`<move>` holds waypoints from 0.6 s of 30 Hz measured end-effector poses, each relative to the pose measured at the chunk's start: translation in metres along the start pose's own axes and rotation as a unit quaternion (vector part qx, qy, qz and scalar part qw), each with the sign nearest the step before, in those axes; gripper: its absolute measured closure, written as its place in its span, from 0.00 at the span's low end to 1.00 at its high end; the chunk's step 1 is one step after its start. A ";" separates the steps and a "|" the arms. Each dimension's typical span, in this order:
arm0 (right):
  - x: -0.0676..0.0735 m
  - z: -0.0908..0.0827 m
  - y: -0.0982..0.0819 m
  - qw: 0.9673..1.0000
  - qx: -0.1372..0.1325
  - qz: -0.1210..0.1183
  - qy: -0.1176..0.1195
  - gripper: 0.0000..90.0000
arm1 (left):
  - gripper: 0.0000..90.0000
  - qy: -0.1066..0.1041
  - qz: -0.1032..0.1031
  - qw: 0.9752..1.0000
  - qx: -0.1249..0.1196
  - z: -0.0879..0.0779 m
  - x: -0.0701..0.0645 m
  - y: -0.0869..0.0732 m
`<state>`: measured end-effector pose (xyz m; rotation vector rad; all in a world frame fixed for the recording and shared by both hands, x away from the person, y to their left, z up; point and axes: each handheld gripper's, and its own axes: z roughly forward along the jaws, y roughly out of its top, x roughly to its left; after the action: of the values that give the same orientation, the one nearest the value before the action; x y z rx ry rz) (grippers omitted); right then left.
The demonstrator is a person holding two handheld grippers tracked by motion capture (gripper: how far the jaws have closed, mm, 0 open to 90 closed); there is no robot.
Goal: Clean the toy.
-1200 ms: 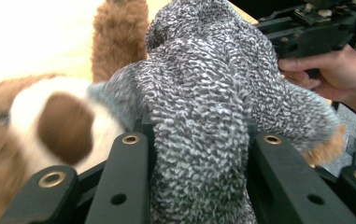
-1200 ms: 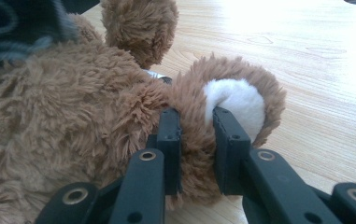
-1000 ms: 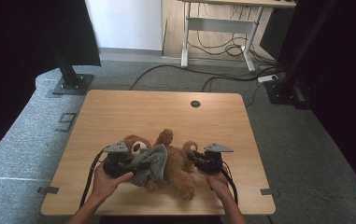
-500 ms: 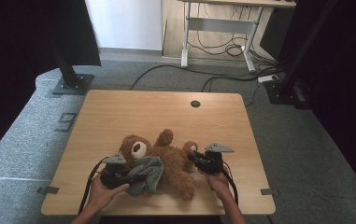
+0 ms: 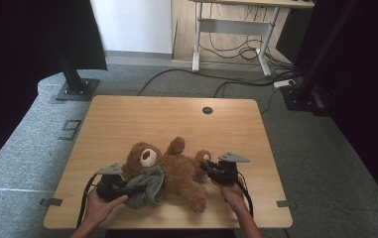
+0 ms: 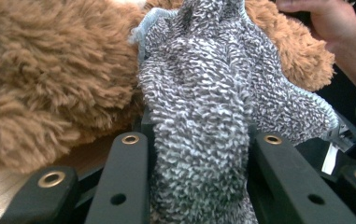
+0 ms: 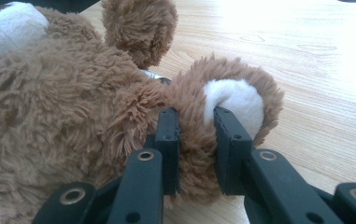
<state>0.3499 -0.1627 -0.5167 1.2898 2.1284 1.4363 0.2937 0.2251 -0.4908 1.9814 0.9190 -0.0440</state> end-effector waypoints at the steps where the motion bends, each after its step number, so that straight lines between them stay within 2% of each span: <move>1: 0.000 0.000 0.000 1.000 0.000 0.000 0.000 0.81 | 0.75 0.000 0.001 1.000 -0.001 0.000 0.000 0.000; 10: -0.001 0.000 0.000 1.000 -0.002 0.001 -0.004 0.81 | 0.75 -0.008 0.007 1.000 -0.012 0.002 -0.007 0.011; 18: -0.001 -0.001 -0.001 1.000 -0.005 0.004 -0.005 0.81 | 0.75 -0.018 0.017 0.999 -0.024 0.008 -0.017 0.029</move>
<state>0.3498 -0.1643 -0.5175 1.2999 2.1106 1.4377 0.3022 0.2003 -0.4679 1.9458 0.8553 -0.0383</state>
